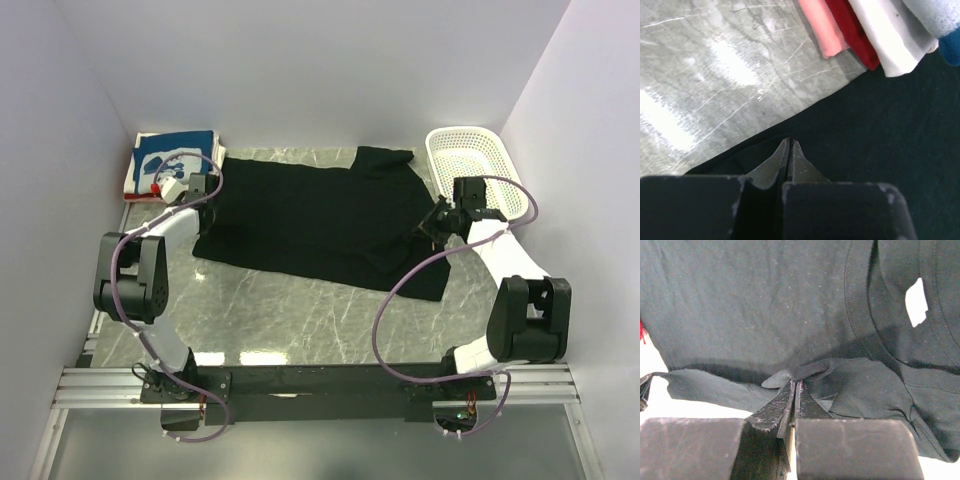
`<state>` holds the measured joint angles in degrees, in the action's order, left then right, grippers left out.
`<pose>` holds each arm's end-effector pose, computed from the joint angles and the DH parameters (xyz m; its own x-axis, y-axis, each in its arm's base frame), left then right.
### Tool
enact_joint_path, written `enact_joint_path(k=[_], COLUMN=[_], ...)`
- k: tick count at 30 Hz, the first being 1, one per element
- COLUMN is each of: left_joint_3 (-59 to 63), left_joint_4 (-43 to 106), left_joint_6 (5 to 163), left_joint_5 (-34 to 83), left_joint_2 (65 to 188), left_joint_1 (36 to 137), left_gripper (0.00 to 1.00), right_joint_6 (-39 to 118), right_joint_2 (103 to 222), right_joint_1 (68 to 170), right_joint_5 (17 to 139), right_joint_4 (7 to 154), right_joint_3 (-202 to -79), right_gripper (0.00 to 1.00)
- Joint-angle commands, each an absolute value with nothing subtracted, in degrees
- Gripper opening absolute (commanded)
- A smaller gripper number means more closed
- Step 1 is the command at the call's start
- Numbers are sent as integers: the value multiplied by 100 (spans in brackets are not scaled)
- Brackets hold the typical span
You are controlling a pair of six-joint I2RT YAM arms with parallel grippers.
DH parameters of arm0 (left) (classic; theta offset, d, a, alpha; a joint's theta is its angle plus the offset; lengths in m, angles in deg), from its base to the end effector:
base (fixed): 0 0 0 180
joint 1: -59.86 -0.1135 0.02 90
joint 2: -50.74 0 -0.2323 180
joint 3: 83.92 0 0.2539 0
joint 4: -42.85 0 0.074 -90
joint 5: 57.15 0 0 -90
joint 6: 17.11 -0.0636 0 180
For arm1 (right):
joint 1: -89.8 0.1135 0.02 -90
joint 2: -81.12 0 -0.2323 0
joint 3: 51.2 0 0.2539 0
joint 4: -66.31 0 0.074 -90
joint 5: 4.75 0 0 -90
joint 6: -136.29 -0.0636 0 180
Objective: Fold and stack the t-shirts
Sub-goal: Fold the tshirt
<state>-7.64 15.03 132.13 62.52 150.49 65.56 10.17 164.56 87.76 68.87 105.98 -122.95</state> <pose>0.3744 -0.0057 0.1405 -0.2066 -0.7297 -0.6518 -0.7806 0.5245 -0.3398 0.3268 0.0063 0.1874 -0.7142 0.5913 -0.3746 0.3456 0.7632 0.5460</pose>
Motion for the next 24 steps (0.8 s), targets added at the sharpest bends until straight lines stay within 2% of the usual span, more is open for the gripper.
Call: enact_joint_path(k=[1, 4, 5, 6, 7, 9, 10, 11, 13, 18, 24], left_joint_3=[-521, -512, -504, -512, -521, -591, -626, -670, -872, -1495, -2233], left_joint_4=[1723, 1837, 1872, 1934, 1960, 2092, 2171, 2224, 2408, 2523, 2690], left_joint_6=[13064, 12967, 12941, 12897, 12870, 12739, 12721, 12712, 12650, 12852, 13160], left_joint_5=[6159, 6010, 5948, 5852, 5790, 5624, 5492, 5456, 5359, 5122, 5209], left_joint_2=[15138, 15190, 15191, 15191, 15182, 15112, 15068, 14989, 14708, 14023, 13530], left_joint_1=[6505, 6461, 6417, 6365, 6364, 6294, 6285, 6276, 6276, 6311, 6531], left_gripper=[2, 4, 10, 21, 27, 39, 51, 56, 66, 68, 68], right_joint_6=[990, 990, 990, 981, 981, 1008, 1008, 1008, 1051, 1061, 999], right_joint_2=[16496, 16610, 16654, 16759, 16838, 17040, 17094, 17129, 17173, 16840, 16330], right_joint_1=[8734, 8734, 8734, 8725, 8725, 8725, 8725, 8725, 8725, 8839, 9102], right_joint_5=[6785, 6749, 6732, 6732, 6714, 6714, 6749, 6784, 6811, 6898, 7171], right_joint_4=[10266, 10213, 10187, 10187, 10213, 10266, 10309, 10327, 10363, 10214, 9792], right_joint_3=[-12446, -12472, -12516, -12629, -12631, -12867, -12990, -13043, -13114, -12693, -11577], right_gripper=[0, 0, 0, 3, 3, 22, 31, 45, 53, 54, 52])
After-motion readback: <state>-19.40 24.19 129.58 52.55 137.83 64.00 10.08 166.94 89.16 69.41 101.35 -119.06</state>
